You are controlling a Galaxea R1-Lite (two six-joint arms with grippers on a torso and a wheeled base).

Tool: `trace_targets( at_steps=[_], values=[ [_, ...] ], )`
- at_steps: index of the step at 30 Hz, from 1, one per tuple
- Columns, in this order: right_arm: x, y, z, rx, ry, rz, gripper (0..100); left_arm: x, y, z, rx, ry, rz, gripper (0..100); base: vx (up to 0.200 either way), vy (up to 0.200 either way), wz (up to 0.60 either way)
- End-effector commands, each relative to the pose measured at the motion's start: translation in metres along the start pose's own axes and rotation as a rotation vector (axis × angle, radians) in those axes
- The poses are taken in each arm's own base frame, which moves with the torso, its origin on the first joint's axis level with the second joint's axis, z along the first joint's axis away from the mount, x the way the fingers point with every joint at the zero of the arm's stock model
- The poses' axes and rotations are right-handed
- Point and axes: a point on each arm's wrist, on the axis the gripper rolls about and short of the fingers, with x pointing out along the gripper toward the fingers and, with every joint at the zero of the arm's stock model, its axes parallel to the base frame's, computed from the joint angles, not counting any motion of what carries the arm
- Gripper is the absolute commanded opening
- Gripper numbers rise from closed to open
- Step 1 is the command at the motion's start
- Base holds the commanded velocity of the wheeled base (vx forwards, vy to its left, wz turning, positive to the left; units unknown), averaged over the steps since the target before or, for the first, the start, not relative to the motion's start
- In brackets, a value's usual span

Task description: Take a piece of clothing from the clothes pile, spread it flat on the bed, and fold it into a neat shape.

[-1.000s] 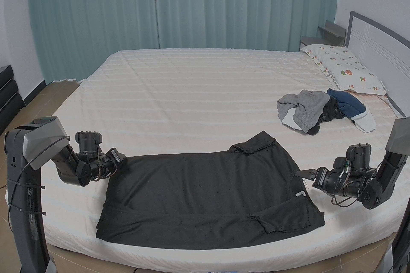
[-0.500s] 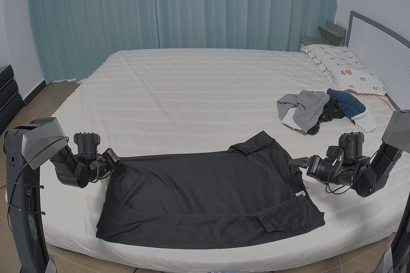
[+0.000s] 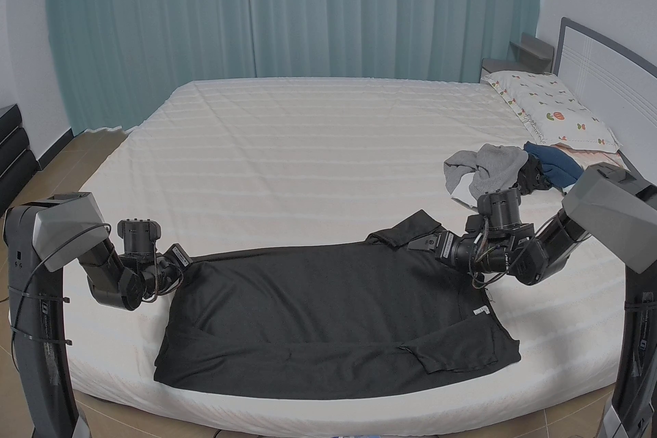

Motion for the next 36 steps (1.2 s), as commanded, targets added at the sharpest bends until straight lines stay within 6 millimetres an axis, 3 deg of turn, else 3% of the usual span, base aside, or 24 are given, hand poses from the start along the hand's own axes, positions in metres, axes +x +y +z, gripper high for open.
trace_targets(
  at_steps=[1, 10, 14, 21, 27, 30, 36],
  values=[
    [0.045, -0.001, -0.001, 0.004, 0.03, -0.022, 100, -0.001, 0.001, -0.001, -0.002, 0.004, 0.001, 0, 0.0, 0.0, 0.0],
    [0.077, 0.005, 0.011, 0.019, 0.016, -0.039, 100, -0.001, 0.001, -0.001, 0.0, 0.003, 0.002, 0, 0.0, 0.0, 0.0],
    [0.095, 0.012, 0.032, 0.003, -0.092, -0.055, 100, -0.001, 0.001, -0.001, 0.0, 0.003, 0.002, 0, 0.0, 0.0, 0.0],
    [0.116, 0.018, 0.044, -0.001, -0.133, -0.079, 100, -0.001, 0.0, -0.001, 0.002, 0.0, -0.001, 0, 0.0, 0.0, 0.0],
    [0.114, 0.026, 0.058, -0.037, -0.282, 0.007, 100, -0.001, 0.0, -0.001, 0.002, 0.0, -0.001, 0, 0.0, 0.0, 0.0],
    [0.106, 0.03, 0.076, -0.071, -0.433, 0.078, 100, -0.001, 0.0, -0.001, 0.002, 0.001, -0.002, 0, 0.0, 0.0, 0.0],
    [0.112, 0.022, 0.075, -0.175, -0.494, 0.086, 100, -0.001, 0.0, -0.001, 0.002, -0.001, -0.002, 0, 0.0, 0.0, 0.0]
  ],
)
